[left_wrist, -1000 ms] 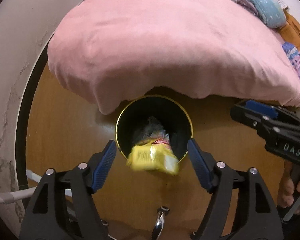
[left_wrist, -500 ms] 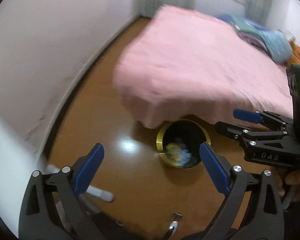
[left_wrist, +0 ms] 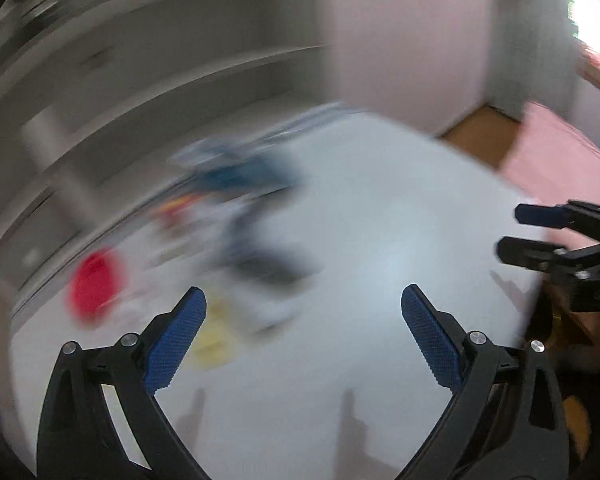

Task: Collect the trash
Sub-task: 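Move both tools back over the remaining trash on the desk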

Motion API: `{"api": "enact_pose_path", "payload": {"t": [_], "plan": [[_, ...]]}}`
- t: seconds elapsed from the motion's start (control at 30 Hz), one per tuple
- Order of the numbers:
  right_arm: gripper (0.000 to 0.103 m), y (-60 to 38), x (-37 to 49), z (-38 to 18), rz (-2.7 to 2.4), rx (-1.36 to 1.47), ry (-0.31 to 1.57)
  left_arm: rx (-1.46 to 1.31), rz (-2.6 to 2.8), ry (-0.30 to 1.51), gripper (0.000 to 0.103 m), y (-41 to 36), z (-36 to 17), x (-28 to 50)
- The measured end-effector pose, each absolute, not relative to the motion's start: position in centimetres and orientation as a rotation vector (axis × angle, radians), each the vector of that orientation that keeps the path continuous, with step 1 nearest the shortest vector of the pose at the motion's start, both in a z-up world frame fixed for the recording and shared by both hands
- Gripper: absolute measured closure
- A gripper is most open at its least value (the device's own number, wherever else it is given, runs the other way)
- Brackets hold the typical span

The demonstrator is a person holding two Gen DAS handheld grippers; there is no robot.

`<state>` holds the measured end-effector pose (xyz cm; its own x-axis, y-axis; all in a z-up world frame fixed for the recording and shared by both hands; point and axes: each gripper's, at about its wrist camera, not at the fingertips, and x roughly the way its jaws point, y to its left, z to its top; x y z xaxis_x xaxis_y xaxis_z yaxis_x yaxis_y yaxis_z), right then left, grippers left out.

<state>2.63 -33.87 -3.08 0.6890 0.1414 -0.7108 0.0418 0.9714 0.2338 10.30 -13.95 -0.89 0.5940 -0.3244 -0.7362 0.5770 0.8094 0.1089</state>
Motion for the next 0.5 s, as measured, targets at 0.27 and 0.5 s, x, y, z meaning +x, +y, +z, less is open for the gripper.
{"api": "enact_pose_path", "payload": {"t": [0.27, 0.5], "plan": [[0.032, -17.8, 11.1, -2.6, 0.304, 0.09, 0.864, 0.155, -0.28, 0.849, 0.008, 2.4, -2.3, 14.5], [0.032, -10.2, 16.8, -3.8, 0.371, 0.01, 0.941, 0.059, -0.21, 0.872, 0.008, 9.0, -2.6, 15.2]]}}
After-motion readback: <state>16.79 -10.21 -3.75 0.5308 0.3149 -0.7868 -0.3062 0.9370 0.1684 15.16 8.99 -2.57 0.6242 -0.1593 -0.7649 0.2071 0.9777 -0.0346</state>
